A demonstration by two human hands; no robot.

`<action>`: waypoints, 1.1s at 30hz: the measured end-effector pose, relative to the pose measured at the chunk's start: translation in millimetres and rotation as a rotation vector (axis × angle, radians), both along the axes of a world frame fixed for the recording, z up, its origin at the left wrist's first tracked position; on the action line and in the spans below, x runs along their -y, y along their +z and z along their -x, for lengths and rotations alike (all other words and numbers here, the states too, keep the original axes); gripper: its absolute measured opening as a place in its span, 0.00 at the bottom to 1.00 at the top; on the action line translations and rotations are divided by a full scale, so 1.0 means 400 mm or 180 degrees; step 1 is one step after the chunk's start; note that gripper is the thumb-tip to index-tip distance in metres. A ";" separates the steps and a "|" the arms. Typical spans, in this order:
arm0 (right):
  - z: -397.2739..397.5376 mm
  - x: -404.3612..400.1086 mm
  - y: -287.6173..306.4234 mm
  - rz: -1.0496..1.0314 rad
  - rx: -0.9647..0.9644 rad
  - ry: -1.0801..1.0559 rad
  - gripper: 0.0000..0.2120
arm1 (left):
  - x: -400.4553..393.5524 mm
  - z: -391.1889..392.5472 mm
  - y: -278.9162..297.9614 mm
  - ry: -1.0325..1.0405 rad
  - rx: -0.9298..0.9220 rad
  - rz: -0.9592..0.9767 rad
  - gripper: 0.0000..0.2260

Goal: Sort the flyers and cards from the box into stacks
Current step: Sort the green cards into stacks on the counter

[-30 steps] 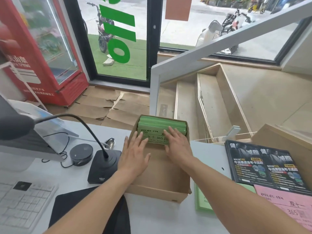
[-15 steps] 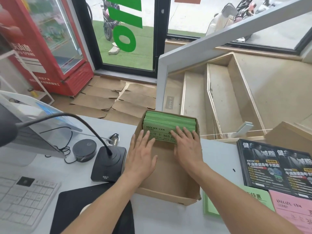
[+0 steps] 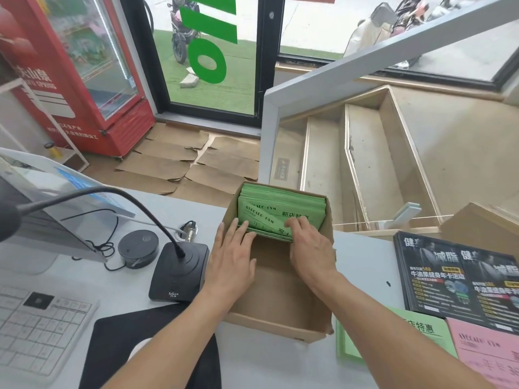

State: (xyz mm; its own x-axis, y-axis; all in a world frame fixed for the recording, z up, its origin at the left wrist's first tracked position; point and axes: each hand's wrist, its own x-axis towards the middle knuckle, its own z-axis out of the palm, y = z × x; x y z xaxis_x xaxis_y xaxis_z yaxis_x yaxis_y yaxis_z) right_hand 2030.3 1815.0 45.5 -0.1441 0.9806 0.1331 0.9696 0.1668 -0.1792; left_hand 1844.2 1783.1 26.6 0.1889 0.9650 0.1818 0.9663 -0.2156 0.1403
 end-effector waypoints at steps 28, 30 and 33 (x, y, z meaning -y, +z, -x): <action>-0.495 0.696 0.070 0.0992 -0.1403 -0.0574 0.16 | 0.478 -0.278 0.010 -0.1279 0.2277 0.1281 0.10; -0.503 0.734 0.030 0.0890 -0.1217 -0.0518 0.14 | 0.516 -0.287 -0.025 -0.1264 0.2194 0.1236 0.12; -0.517 0.771 -0.010 0.0798 -0.1023 -0.0303 0.15 | 0.555 -0.293 -0.043 -0.1064 0.2402 0.1496 0.21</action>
